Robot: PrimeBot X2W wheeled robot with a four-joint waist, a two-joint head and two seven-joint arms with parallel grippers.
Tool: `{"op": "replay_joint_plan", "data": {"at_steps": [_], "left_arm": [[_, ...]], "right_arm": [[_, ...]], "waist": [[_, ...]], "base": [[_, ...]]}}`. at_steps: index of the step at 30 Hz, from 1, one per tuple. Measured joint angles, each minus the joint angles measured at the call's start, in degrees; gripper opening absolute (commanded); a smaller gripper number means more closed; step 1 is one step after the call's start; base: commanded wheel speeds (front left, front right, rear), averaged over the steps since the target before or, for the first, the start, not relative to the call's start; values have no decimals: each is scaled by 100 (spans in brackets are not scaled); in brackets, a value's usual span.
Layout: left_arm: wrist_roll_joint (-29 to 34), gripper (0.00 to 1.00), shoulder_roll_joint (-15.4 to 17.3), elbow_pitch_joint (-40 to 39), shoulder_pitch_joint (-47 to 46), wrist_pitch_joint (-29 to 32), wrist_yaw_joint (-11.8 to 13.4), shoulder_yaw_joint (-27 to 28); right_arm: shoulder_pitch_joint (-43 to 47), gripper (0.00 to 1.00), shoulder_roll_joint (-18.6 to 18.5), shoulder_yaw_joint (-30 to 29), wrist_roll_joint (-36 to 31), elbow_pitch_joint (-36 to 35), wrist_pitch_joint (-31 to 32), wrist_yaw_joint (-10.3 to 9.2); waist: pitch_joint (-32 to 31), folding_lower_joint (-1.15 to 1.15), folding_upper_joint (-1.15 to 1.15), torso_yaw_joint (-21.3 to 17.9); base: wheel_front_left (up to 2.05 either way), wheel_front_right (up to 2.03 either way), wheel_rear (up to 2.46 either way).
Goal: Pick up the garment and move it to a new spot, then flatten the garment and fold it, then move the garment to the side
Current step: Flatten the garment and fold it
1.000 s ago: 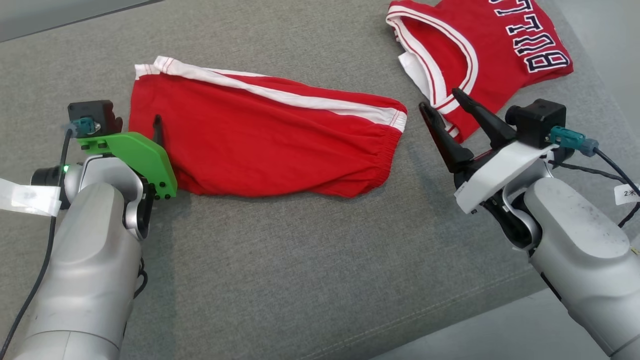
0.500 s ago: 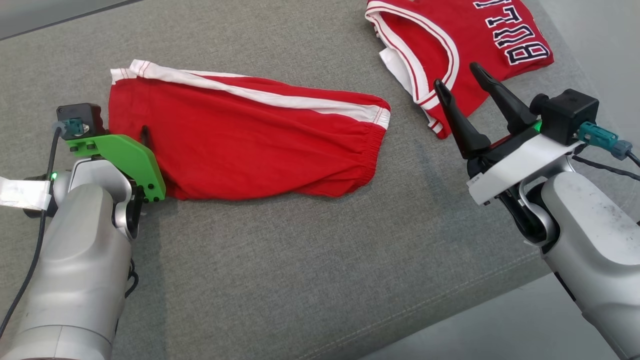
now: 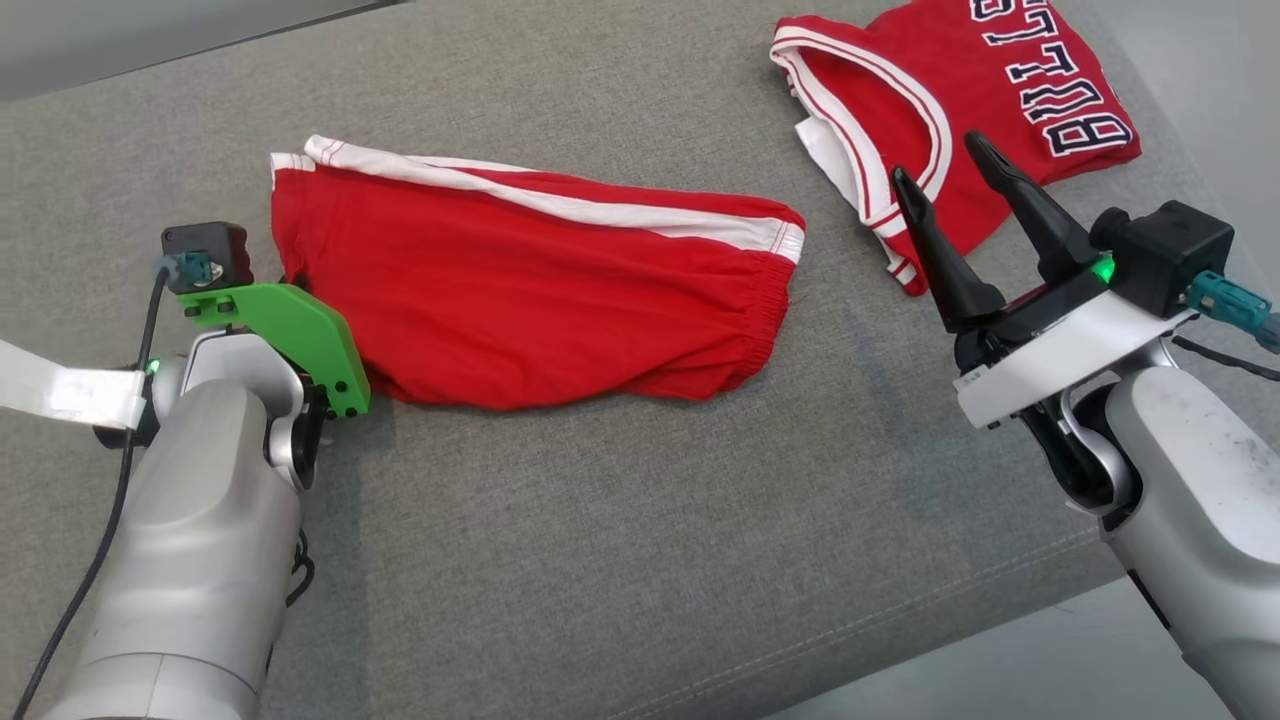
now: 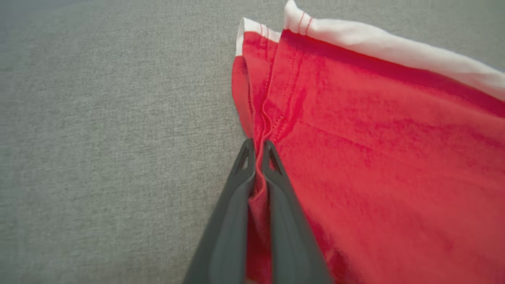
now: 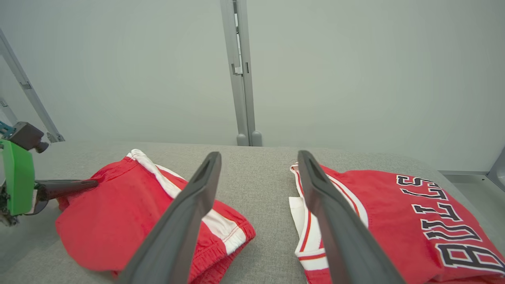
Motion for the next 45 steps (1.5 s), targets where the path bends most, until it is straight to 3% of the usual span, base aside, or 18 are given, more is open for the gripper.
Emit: {"op": "replay_joint_plan", "data": {"at_steps": [10,17,29,38,39,40,42,44,45], "left_arm": [[-381,0,-172,-171,571,-620,-14,210],[-641,0,-252,-356,1162,-1023,-202,225],[-1194,0,-241,-953,2024,-1270,-553,-210],[-1432,0,-234,-1324,2514,-1289,-486,-497],[-1429,11,-233,-1394,2517,-1339,-427,-503],[-1415,43,-231,-1466,2517,-1384,-368,-510],[-1310,58,-226,-1582,2517,-1454,-283,-541],[-1193,100,-222,-1697,2515,-1522,-170,-576],[-1147,100,-222,-1757,2515,-1525,-115,-586]], "right_arm": [[440,100,-67,-51,-21,-45,0,-1],[781,100,-80,-7,-14,111,0,2],[1080,100,-20,275,129,600,110,119],[988,100,33,422,208,846,370,219],[945,100,42,431,209,872,399,219],[909,100,51,435,222,900,413,220],[830,100,66,459,254,958,465,223],[771,100,103,480,256,1018,513,238],[737,100,134,486,260,1049,527,259]], "waist": [[-201,0,0,269],[-405,0,0,524],[-866,0,0,965],[-1075,0,0,1124],[-1079,0,0,1130],[-1080,0,0,1133],[-1079,0,0,1141],[-1076,0,0,1148],[-1073,0,0,1151]], "base": [[0,0,0],[0,0,0],[0,0,0],[0,0,0],[0,0,0],[0,0,0],[0,0,0],[0,0,0],[0,0,0]]}}
